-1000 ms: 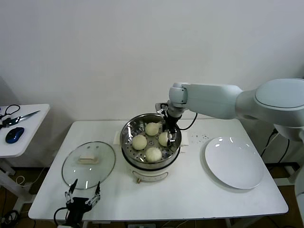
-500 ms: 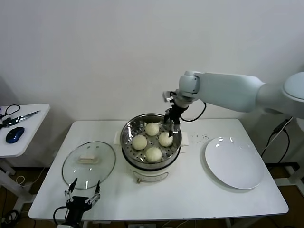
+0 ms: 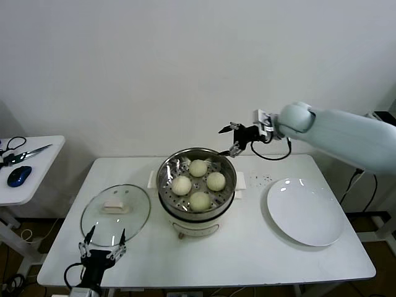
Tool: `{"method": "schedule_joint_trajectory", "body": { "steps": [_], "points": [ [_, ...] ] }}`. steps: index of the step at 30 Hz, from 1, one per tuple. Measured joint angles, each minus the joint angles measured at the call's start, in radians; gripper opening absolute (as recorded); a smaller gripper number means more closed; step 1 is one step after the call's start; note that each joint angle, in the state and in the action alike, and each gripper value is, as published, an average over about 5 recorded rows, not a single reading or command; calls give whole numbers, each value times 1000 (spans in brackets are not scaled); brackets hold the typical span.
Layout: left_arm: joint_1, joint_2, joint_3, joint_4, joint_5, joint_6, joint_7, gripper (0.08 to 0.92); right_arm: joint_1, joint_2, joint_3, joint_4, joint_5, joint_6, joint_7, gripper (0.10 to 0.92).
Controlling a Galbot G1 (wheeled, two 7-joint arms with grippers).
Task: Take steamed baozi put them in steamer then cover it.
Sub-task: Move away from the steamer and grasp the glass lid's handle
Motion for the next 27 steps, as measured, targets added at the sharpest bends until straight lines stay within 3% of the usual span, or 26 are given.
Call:
{"method": "schedule_joint_trajectory", "body": {
  "steps": [12, 19, 27],
  "points": [
    [-32, -10, -47, -33, 124, 7, -3, 823, -649, -154, 698, 162, -96, 95, 242, 823],
    [-60, 5, -74, -51, 318, 18, -5, 823, -1033, -125, 1114, 249, -164, 105, 312, 823],
    [-88, 51, -84, -38, 750, 34, 4, 823, -1384, -37, 1480, 322, -227, 99, 348, 823]
  ]
}}
